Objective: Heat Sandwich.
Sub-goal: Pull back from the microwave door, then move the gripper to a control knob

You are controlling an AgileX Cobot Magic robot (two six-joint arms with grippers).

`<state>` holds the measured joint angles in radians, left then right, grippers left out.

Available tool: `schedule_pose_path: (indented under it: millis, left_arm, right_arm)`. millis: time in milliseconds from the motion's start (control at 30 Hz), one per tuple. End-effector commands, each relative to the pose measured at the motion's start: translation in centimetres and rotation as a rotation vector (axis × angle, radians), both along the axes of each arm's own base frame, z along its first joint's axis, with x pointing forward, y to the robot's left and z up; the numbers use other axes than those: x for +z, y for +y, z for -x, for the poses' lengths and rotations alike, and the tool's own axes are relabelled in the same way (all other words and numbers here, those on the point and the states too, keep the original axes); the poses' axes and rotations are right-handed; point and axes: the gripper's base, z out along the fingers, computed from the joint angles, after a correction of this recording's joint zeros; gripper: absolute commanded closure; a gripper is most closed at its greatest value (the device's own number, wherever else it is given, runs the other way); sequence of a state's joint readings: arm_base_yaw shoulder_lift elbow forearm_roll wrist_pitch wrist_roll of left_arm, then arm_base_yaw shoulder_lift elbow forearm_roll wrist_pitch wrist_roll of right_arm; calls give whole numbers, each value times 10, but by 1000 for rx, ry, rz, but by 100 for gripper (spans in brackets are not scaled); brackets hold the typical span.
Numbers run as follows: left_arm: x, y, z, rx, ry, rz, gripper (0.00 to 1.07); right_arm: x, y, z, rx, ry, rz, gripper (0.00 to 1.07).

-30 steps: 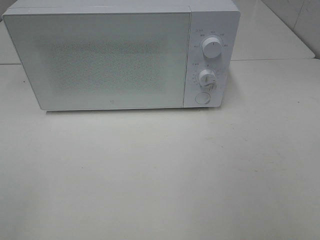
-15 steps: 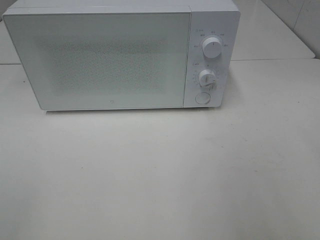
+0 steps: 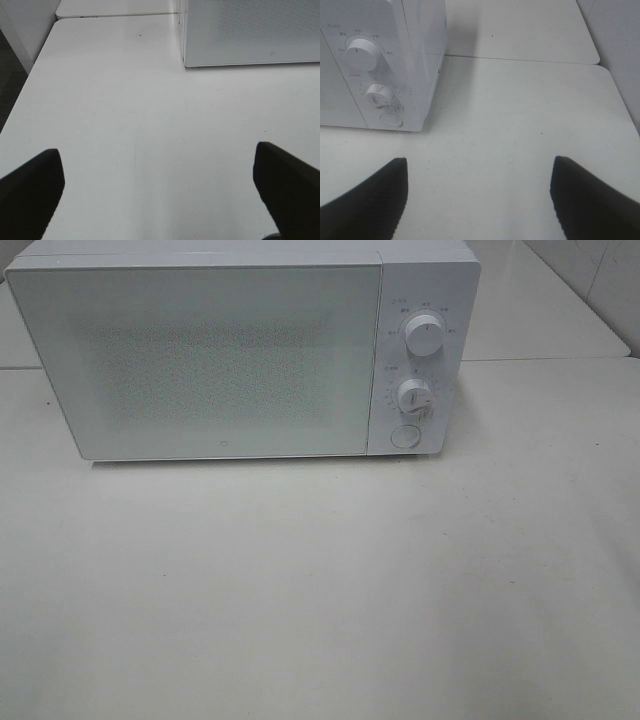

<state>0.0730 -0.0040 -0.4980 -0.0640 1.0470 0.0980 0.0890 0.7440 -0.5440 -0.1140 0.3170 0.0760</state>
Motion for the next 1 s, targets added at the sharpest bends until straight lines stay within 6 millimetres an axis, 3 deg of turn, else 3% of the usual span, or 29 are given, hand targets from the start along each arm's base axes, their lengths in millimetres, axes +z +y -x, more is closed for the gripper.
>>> schedule_pose_path:
  millis: [33,467,700,1000]
  left_arm:
    - [0,-1,3,6,-34,8,10]
    - [0,-1,3,6,-34,8,10]
    - [0,-1,3,6,-34,8,10]
    - [0,-1,3,6,-34,8,10]
  right_arm:
    - [-5,1,-16,1,-1,0,31]
    - [-35,9,-73,6,-33,-70,31]
    - [-51,12,-91,-24,-34,-155,31]
    - [-69,51,-110,136,-111,-159,31]
